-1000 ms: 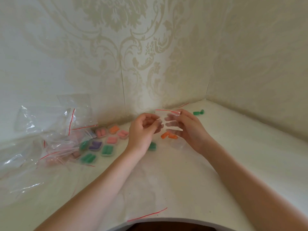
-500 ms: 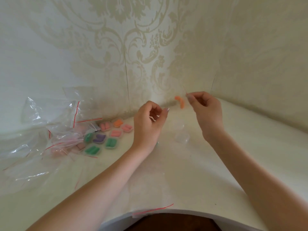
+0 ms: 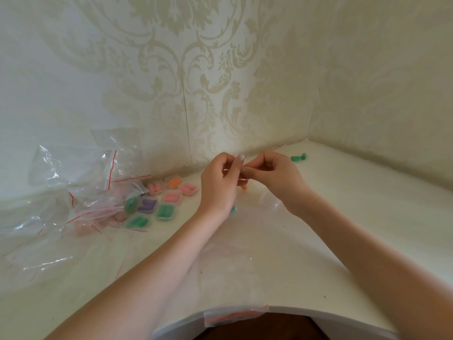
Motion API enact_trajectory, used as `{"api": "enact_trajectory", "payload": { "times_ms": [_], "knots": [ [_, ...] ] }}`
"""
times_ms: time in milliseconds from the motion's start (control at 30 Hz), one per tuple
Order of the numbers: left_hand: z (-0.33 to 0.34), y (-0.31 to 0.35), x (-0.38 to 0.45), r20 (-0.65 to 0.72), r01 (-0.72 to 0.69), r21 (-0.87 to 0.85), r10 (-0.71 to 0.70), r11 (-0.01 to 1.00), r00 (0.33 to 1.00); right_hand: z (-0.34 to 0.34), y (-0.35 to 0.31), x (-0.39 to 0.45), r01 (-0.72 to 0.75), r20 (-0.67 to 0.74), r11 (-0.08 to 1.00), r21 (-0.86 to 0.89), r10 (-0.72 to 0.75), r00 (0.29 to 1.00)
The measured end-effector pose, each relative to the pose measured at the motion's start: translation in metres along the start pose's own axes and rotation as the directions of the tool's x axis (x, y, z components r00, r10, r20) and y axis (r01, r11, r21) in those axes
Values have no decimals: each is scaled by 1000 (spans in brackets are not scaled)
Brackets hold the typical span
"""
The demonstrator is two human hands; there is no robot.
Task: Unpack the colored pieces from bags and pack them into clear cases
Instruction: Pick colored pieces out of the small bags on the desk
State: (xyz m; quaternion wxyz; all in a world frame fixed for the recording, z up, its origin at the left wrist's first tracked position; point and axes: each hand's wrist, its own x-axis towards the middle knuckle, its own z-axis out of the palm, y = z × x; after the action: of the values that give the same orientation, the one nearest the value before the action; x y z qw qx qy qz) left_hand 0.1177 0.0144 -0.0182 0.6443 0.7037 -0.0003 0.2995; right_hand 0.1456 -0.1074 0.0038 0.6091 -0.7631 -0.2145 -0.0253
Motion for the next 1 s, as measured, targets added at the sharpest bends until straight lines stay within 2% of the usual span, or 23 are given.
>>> {"api": "enact_trajectory", "payload": {
  "times_ms": [200,267,367,433,567,767,1000],
  "knots": [
    [1,1,-4,55,-112,113,106,987,993,-4,1,1,-87,92,962,257,65,994],
    [1,-1,-4,60,-118,157,110,980,992,-3,0,0,-33,36,981,189,26,999],
    [2,-3,-6,64,-96,187,86,978,994,3,-1,-4,152,-71,983,-100,-159,985],
    [2,-2,-6,58,-102,212,91,972,994,8,-1,-6,209,-79,962,-177,-226,971],
    [3,0,-8,66,-128,248,116,960,991,16,0,-10,222,-59,958,-179,-236,970],
    [5,4,-14,91,-107,121,96,987,991,25,-6,-19,251,-35,958,-138,-258,965],
    [5,5,-11,57,-108,137,101,985,993,24,-6,-16,90,-63,992,84,-84,994]
  ]
}}
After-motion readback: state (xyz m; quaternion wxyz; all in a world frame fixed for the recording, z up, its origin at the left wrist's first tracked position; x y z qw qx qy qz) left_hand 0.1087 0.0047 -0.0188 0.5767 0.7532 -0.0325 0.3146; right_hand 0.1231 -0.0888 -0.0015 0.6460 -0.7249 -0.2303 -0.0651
